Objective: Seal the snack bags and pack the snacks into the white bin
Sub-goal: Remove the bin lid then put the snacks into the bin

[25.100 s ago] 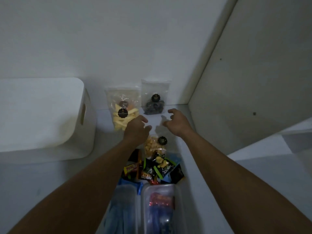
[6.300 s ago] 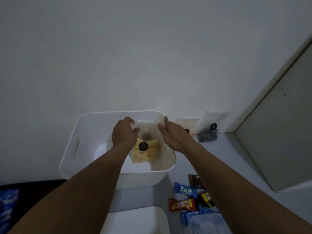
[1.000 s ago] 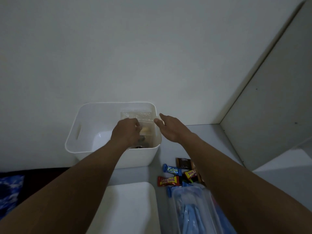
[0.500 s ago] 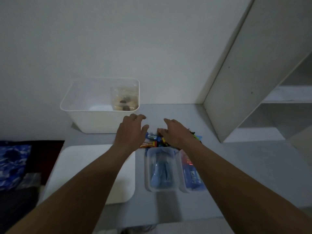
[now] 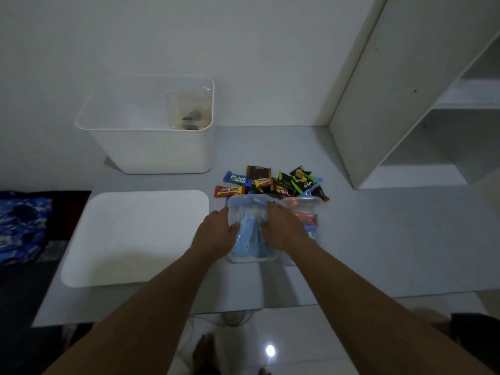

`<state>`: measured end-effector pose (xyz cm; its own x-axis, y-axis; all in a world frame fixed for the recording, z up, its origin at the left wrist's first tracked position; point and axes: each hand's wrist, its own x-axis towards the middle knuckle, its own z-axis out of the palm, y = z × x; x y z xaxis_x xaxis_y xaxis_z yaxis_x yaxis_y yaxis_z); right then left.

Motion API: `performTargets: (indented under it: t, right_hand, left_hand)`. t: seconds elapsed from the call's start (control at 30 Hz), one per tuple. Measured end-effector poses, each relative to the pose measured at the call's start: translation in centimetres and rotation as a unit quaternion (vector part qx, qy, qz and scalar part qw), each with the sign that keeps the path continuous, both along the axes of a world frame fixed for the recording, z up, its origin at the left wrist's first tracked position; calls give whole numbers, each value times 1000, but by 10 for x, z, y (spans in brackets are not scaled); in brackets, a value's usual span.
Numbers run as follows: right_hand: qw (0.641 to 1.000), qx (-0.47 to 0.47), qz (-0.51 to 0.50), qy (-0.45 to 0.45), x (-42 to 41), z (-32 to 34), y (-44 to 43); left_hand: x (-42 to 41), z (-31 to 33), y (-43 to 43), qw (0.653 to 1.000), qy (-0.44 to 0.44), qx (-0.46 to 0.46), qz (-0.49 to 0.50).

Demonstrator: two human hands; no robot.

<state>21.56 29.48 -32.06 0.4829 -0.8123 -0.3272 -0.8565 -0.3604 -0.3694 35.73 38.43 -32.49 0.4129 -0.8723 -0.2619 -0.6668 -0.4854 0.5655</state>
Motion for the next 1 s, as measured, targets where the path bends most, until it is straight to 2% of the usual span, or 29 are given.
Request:
performTargets:
  t: [0.13,0.3,0.57,0.77,0.9,1.0]
  right_hand:
    - [1000,-14,-8,11,2,-2,0]
    - [999,-16,-22,-19,1,6,0]
    - [971,-1,-123,-206,-6,46,-9]
    - [963,-1,-159,-217,-39,83,-25]
    - [960,10,-177,-217,-70,82,-30]
    - [958,27,-187,-217,-91,73,-28]
  left_hand:
    - [-5,-4,1,997,62,-12,51]
    - [-1,8,-2,991,98,-18,95]
    - [0,66,-12,982,129,-78,111]
    - [-28,89,-29,975,173,-94,101]
    - [-58,82,-36,967,219,-102,87]
    - [-76,68,-39,968,220,-83,83]
